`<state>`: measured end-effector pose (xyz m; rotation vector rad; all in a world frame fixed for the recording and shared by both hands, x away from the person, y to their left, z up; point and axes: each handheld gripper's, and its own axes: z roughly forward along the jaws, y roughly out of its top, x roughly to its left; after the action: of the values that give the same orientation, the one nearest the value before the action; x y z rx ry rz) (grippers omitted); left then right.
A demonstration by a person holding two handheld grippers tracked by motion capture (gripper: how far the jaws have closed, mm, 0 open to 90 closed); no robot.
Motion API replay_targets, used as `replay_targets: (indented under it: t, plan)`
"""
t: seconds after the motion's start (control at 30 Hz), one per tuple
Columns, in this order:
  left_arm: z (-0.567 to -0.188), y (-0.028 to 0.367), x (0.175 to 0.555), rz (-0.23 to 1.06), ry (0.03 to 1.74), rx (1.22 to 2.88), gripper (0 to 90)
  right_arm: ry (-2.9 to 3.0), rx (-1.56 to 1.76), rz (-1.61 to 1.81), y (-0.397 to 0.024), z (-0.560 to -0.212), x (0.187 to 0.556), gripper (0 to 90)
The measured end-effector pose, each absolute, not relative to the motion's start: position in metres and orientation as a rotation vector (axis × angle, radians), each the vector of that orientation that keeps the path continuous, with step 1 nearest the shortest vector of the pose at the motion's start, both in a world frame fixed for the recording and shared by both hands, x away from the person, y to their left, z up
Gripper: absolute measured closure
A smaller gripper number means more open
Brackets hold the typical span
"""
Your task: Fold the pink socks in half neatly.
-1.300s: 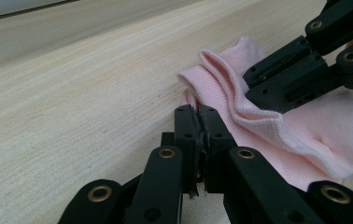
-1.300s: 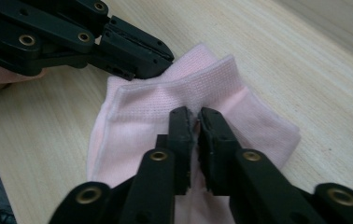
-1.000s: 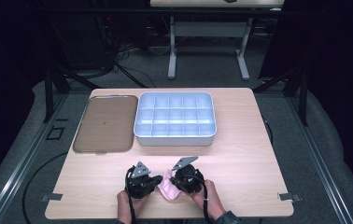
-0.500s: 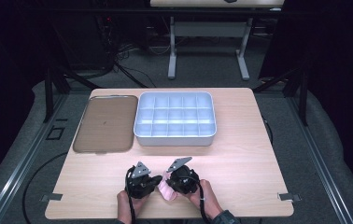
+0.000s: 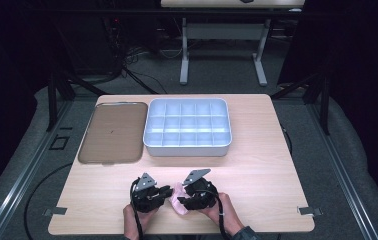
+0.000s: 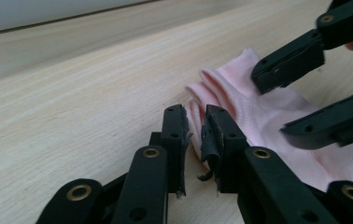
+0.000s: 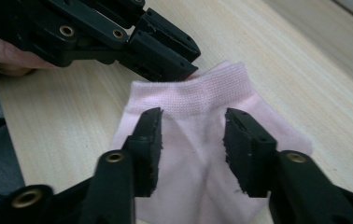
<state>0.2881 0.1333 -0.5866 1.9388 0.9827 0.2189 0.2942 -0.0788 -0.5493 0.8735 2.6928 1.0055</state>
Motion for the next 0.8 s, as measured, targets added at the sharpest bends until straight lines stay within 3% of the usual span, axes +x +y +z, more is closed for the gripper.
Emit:
replay_targets:
  t: [0.37,0.57,0.8]
  plan:
    - [-0.555,0.139,0.274,0.272,0.918,1.913,72.4,2.555,1.049,0.987,-0.110,-0.542,0.290,36.1]
    - [-0.555,0.116,0.267,0.222,0.816,2.028,76.8,2.585,1.051,0.889,-0.107,-0.556,0.289,29.8]
    - [-0.578,0.118,0.268,0.230,0.837,2.104,84.5,2.582,1.047,0.845,-0.108,-0.568,0.290,26.1]
